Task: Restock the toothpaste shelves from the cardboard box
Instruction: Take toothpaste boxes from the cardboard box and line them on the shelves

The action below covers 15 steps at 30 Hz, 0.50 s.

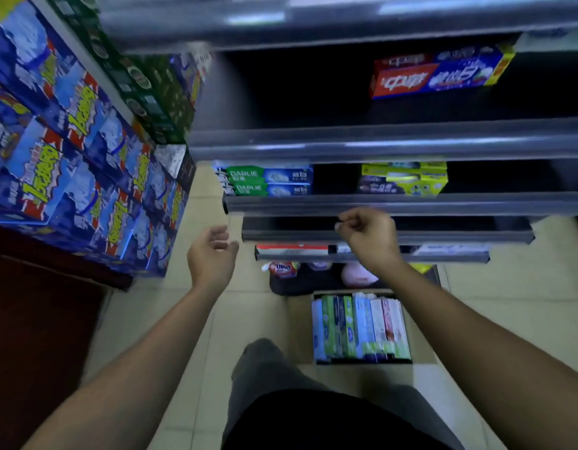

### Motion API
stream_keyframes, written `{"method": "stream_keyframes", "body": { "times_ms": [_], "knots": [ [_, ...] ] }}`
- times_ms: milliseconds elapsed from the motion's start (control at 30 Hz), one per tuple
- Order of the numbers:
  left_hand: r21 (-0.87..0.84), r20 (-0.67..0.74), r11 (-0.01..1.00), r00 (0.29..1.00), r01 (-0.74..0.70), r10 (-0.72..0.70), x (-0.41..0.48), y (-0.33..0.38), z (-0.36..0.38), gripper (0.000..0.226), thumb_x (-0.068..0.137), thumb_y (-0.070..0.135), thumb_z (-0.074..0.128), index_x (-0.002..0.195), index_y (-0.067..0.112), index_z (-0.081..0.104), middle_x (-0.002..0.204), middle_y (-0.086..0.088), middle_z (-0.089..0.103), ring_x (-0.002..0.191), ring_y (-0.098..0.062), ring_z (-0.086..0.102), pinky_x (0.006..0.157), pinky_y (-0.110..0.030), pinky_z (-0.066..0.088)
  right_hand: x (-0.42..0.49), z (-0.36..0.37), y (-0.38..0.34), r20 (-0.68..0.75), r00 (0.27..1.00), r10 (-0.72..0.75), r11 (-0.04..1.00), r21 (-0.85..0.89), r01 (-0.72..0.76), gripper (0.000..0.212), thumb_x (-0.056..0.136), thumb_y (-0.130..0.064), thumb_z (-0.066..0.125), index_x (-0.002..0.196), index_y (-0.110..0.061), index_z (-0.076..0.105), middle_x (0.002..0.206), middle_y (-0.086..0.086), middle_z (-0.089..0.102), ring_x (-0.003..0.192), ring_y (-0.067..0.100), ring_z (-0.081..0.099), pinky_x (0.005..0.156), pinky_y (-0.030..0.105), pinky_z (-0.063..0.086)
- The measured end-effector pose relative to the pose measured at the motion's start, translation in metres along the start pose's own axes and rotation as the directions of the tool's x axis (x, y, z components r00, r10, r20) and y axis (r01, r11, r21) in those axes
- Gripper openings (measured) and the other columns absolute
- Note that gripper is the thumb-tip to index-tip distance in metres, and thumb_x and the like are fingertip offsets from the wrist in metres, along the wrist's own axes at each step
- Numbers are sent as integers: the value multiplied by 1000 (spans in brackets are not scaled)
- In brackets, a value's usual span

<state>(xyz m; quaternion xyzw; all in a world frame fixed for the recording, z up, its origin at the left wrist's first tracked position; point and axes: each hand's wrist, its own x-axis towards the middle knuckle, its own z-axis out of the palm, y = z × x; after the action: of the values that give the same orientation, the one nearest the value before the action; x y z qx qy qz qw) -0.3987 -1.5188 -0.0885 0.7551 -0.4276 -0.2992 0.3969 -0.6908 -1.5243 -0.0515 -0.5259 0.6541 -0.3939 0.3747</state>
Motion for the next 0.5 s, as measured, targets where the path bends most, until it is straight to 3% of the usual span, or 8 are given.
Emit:
{"method": "stream_keyframes", "body": {
  "times_ms": [100,267,367,433,500],
  "knots": [
    [70,73,991,990,118,-123,-58,-32,23,32,83,-1,76,101,23,66,84,5,67,62,1,60,61,-9,46,-33,-31,53,92,989,113,994,-4,-113,11,86,1,71,87,-9,75,76,-3,69,68,5,61,65,5,45],
    [254,190,926,924,280,-332,-162,-77,73,29,82,-3,76,95,21,68,74,5,66,60,-2,62,64,-23,48,-85,-76,159,158,914,374,926,-4,-378,9,82,10,70,87,3,73,81,17,72,70,23,61,73,33,51],
    [409,286,853,841,325,-458,-207,-101,109,28,86,3,72,83,31,65,77,10,68,73,-11,66,63,-23,49,-113,-91,218,189,840,509,857,-18,-515,9,82,11,69,85,5,74,85,23,73,71,26,62,75,36,52],
    [484,291,799,796,356,-531,-228,-122,133,12,83,10,72,82,22,68,79,3,73,81,-20,68,72,-29,51,-130,-94,257,211,778,592,802,-51,-596,15,82,10,67,78,-3,74,81,20,73,71,26,62,72,39,51],
    [523,285,758,759,389,-585,-240,-144,155,13,82,18,75,90,25,68,86,2,73,92,-23,69,85,-33,52,-142,-92,292,223,715,663,741,-60,-668,23,83,7,66,71,-12,72,78,15,73,69,27,61,68,40,48]
  ]
}}
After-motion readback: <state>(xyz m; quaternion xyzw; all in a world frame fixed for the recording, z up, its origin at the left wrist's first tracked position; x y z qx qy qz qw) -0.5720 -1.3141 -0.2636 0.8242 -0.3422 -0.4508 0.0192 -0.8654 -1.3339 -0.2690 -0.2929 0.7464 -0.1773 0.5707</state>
